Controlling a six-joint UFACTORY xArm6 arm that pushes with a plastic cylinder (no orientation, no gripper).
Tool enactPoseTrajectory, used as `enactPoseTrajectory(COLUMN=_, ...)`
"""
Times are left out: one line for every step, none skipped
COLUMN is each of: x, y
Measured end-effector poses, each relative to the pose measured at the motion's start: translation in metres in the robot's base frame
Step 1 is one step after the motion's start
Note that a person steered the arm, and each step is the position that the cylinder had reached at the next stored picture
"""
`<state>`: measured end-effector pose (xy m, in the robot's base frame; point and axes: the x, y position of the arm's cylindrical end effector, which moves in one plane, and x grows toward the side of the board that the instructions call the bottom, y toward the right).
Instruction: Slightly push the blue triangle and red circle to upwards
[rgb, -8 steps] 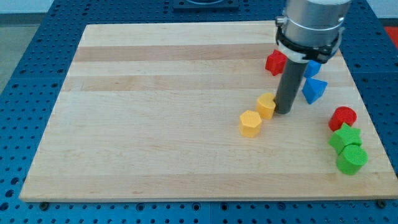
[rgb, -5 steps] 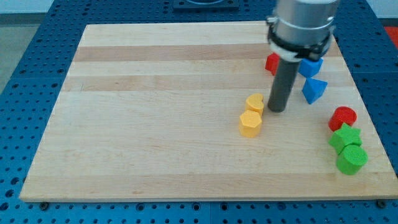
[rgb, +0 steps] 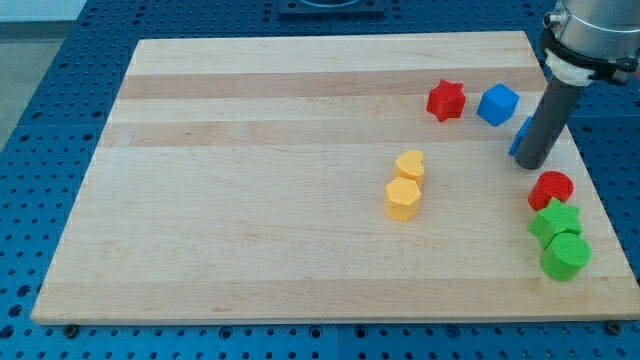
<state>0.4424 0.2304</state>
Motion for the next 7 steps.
enactPoseTrajectory(x=-0.001, y=-0.001)
enactPoseTrajectory(x=-0.029, y=-0.003)
enactPoseTrajectory(x=-0.058, y=-0.009)
enactPoseTrajectory(x=-0.051, y=-0.009)
enactPoseTrajectory(x=-0.022, y=0.009)
enactPoseTrajectory(x=0.009, y=0.048)
enactPoseTrajectory(x=0.010, y=0.080)
